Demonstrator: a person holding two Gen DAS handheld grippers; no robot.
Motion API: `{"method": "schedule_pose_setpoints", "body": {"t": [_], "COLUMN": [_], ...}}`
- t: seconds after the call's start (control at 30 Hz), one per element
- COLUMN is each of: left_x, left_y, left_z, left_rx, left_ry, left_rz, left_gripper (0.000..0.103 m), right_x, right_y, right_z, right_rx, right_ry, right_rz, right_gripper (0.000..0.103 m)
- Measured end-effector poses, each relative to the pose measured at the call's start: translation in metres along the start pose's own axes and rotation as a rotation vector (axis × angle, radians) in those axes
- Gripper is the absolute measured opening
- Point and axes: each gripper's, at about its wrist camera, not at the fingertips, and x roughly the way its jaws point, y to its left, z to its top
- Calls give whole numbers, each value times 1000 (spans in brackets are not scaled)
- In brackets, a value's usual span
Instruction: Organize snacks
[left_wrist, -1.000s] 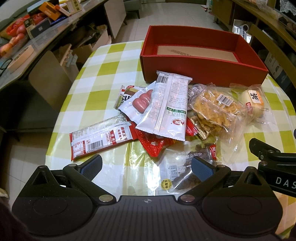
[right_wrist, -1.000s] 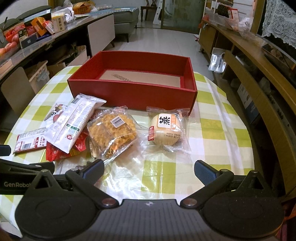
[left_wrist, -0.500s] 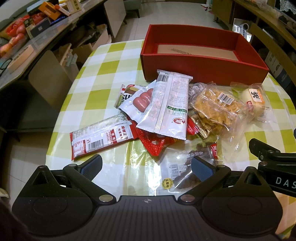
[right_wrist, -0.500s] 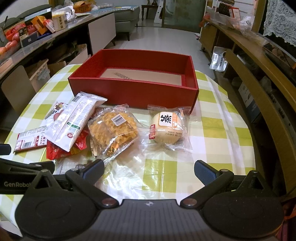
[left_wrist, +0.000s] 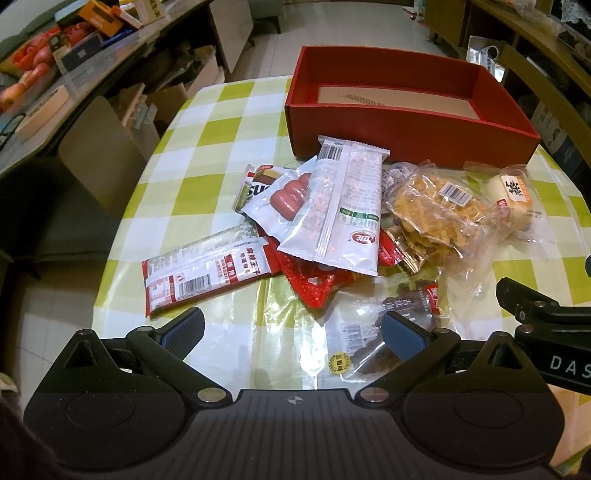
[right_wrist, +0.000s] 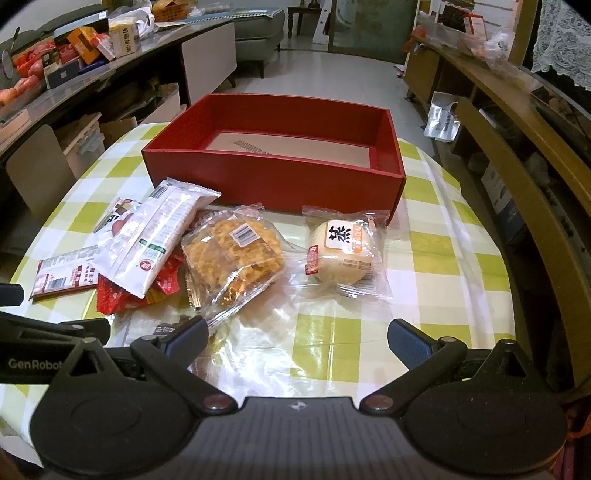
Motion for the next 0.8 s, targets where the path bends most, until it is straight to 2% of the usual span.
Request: {"method": "schedule_pose_setpoints", "body": {"t": [0.37, 0.67, 0.8], "left_x": [1, 18, 22], "left_y": [13, 66, 74], "left_z": [1, 12, 20], "left_rx": [-14, -132, -157], "left_ry": [-4, 38, 42], "left_rz": [0, 30, 3], "left_gripper": [103, 103, 103], "right_x": [4, 12, 17], "right_y": [2, 2, 11], "right_z": [5, 19, 28], "right_rx": [-8, 15, -11], "right_ry": [12, 30, 28], "right_rz": [15, 71, 80], "right_gripper": [103, 103, 103]}}
